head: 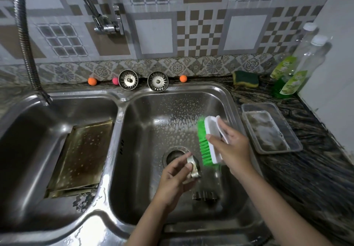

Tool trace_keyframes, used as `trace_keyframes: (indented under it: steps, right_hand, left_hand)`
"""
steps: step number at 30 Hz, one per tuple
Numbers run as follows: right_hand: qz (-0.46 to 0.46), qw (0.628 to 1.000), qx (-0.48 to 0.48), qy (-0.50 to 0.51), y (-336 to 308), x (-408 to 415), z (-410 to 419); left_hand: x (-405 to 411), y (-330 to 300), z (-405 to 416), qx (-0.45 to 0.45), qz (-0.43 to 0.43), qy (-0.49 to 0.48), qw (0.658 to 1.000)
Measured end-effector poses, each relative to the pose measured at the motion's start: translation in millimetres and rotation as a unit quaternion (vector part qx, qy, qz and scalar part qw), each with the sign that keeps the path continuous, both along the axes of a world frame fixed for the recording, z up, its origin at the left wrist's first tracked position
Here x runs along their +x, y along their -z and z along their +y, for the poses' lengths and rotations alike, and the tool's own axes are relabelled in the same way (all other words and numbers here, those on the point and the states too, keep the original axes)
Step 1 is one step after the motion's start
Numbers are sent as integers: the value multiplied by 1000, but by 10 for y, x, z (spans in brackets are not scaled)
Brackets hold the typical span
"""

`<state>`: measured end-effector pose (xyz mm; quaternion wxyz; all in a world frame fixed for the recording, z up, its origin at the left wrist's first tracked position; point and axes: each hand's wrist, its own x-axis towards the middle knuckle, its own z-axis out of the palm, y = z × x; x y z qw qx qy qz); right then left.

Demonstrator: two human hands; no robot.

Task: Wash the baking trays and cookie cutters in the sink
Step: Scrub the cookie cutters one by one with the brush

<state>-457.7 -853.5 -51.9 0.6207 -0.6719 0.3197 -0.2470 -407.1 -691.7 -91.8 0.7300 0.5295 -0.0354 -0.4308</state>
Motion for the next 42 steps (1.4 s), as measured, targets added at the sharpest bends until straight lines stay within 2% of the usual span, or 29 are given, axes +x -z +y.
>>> trace_keyframes:
  steps: [3, 10, 14, 16, 19, 26, 30, 33, 35, 42]
  right_hand:
    - [-7, 996, -5, -85, 64, -150, 277]
    - [-9, 1000, -26, -7, 196, 14, 245]
    - [-18, 999, -30, 17, 128, 55, 323]
    - [-26, 1000, 0, -2, 89, 27, 385]
    - [-26, 999, -15, -36, 76, -21, 507]
    - [-11, 999, -19, 27, 68, 182, 341]
    - [-6, 999, 18, 35, 115, 187, 375]
    - [-13, 999, 29, -26, 121, 48, 570]
    - [-12, 999, 13, -29, 150, 23, 582]
    - [5, 996, -44, 81, 139, 209, 292]
  left_hand:
    - [81, -12, -18, -27, 25, -34, 999]
    - [99, -32, 32, -33, -12, 14, 999]
    - [207, -39, 48, -6, -18, -14, 1000]
    - [236, -31, 30, -8, -13, -33, 999]
    - [190, -35, 19, -20, -27, -30, 999]
    - [68, -31, 123, 1, -60, 22, 998]
    - [154, -46, 104, 12, -40, -30, 999]
    - [283, -71, 92, -6, -36, -72, 997]
    - [272, -87, 107, -23, -42, -57, 997]
    - [269, -99, 221, -25, -69, 48, 996]
